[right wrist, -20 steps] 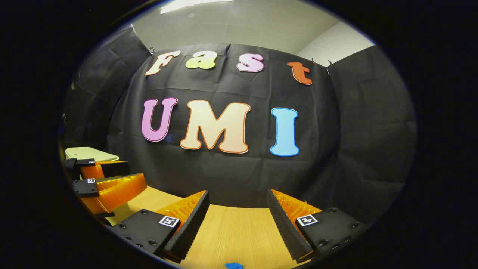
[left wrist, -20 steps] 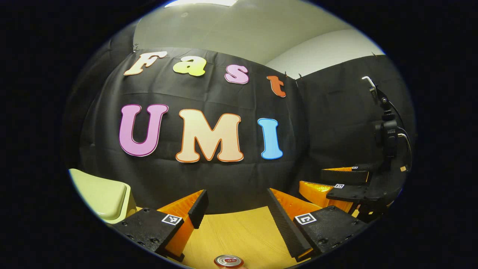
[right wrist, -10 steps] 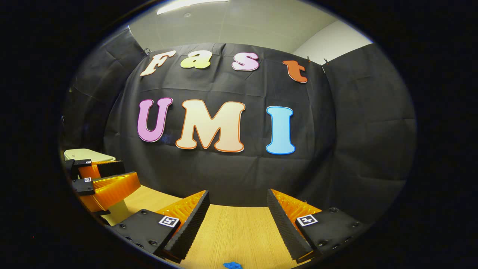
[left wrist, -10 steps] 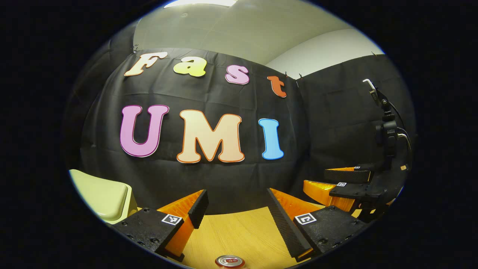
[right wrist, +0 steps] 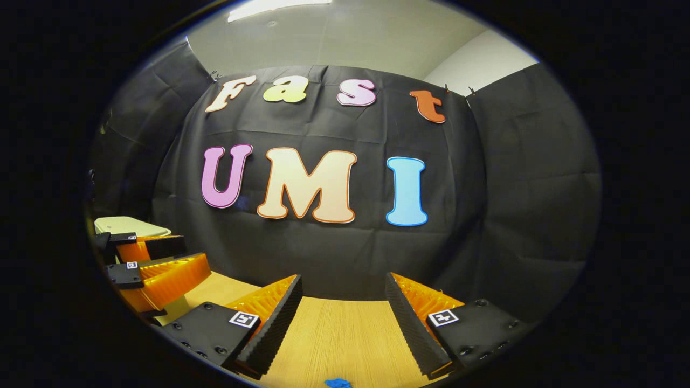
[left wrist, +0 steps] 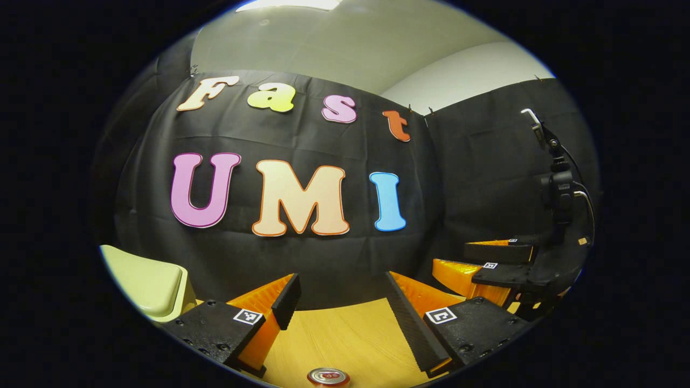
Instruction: Press the lid of the desktop garbage bin to open it, pick up the crumpled paper on the desktop and throw it into the bin, then pick up the pop can on the desktop and drop it into the bin, and finally close the garbage bin lid.
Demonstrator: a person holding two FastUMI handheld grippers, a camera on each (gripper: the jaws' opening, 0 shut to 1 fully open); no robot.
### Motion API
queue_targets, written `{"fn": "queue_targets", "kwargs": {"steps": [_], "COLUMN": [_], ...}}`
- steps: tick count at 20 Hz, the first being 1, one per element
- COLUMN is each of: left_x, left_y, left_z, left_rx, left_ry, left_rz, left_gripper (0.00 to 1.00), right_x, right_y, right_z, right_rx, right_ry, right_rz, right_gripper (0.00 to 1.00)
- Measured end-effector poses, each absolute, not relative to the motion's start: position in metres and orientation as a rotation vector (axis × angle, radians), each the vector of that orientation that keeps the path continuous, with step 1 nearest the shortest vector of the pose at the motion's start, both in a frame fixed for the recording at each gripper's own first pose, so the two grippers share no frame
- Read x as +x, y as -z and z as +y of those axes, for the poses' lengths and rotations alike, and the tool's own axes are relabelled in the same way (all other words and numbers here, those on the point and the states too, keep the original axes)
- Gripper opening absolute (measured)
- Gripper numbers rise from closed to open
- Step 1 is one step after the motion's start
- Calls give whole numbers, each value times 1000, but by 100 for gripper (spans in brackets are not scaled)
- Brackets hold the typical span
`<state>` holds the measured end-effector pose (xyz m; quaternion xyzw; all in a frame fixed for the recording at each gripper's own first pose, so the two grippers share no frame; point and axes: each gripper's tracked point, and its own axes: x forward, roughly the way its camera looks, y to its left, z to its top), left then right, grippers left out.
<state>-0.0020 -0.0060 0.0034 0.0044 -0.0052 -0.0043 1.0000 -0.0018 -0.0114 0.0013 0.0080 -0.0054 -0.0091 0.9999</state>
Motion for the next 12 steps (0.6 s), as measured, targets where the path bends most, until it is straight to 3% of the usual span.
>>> {"fn": "queue_targets", "kwargs": {"steps": [5, 7, 12], "left_x": [-6, -8, -17], "left_y": [-14, -18, -28], "left_z": [-4, -4, 8], "left_rx": [24, 31, 87], "left_ry": [1, 1, -35], "left_rz": [-41, -50, -65], "left_gripper": [93, 88, 57], "right_x": [-1, 0, 0], "right_y": [2, 2, 0], "right_z": [-13, -13, -15], "right_rx": [17, 17, 12], "right_ry": [18, 18, 28], "right_rz": [1, 0, -4], "right_gripper": [97, 98, 98]}}
